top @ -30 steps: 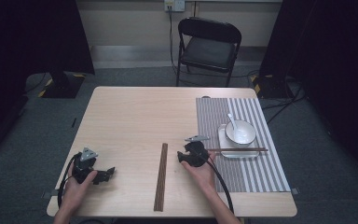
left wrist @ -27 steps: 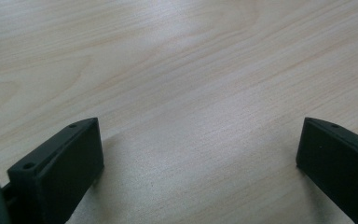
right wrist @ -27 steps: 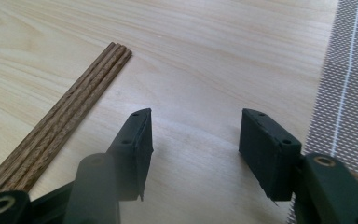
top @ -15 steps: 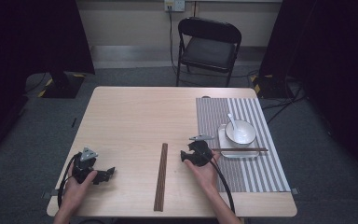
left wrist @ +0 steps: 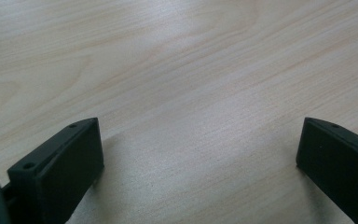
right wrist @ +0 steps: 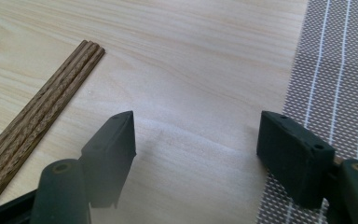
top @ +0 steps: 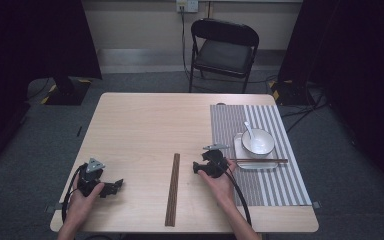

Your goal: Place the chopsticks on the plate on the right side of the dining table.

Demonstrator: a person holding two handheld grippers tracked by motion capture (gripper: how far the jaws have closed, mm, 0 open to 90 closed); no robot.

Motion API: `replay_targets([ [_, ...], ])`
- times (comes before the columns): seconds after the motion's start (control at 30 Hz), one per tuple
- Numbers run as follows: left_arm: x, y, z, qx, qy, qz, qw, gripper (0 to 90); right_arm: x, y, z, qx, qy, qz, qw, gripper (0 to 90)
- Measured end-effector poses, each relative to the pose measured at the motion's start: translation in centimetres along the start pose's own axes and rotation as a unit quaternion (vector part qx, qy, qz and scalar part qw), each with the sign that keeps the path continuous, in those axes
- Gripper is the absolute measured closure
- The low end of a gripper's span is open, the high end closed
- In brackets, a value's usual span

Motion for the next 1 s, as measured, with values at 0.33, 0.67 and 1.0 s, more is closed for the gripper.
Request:
replay_targets([
  [0.33, 0.00, 0.00, 0.00, 0.000, 0.000, 0.000, 1.0000, 0.0, -0.11, 0.12, 0.26, 0.004, 0.003, 0.003, 1.0000, 27.4],
  [0.67, 0.00, 0.00, 0.00, 0.000, 0.000, 0.000, 1.0000, 0.0, -0.18, -0.05, 0.02, -0.001, 0.001, 0.003, 1.0000, 27.0],
  [1.0, 0.00, 0.00, 0.00, 0.000, 0.000, 0.000, 1.0000, 0.0, -0.12, 0.48, 0.22, 0.006, 0.001, -0.010, 0.9999, 27.7],
])
Point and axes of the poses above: each handheld gripper's, and its own axes: z roughly backward along the jaws, x roughly out of its underside, y roughly to its right, the point moved 9 cm from there along -z, roughly forward along the jaws, and after that the axes turned 1 degree about x, right-handed, at the moved point
